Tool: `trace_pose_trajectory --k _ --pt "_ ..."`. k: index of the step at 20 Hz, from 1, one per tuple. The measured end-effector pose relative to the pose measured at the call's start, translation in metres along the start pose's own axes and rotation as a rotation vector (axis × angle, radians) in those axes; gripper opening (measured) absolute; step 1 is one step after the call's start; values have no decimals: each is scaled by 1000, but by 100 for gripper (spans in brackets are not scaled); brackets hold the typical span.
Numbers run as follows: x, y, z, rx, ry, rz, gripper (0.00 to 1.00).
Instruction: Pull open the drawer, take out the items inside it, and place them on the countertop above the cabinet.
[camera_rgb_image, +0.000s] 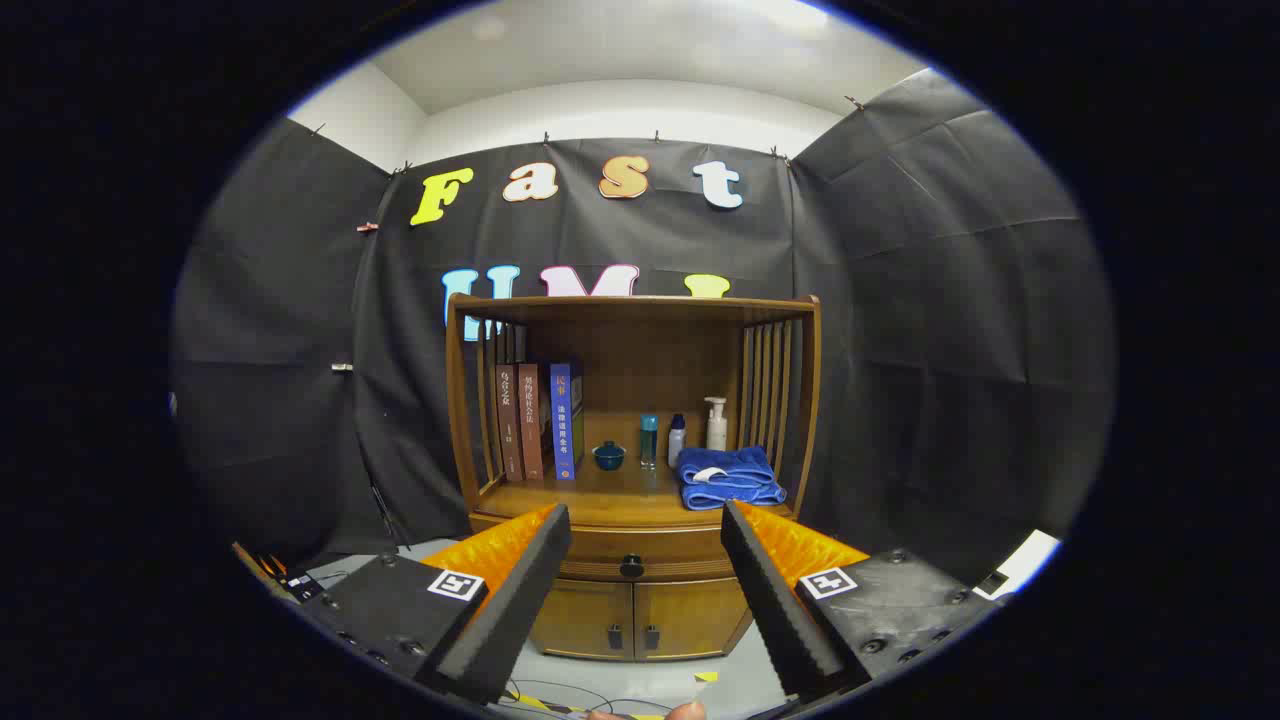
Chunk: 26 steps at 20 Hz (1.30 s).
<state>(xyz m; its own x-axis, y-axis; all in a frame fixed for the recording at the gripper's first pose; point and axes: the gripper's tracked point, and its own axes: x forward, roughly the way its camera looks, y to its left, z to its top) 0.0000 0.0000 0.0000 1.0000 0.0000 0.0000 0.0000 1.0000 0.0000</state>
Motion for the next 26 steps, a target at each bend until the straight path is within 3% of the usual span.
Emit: trace_pose_trajectory --k 26 --pt "-8 34 22 -35 -54 65 99"
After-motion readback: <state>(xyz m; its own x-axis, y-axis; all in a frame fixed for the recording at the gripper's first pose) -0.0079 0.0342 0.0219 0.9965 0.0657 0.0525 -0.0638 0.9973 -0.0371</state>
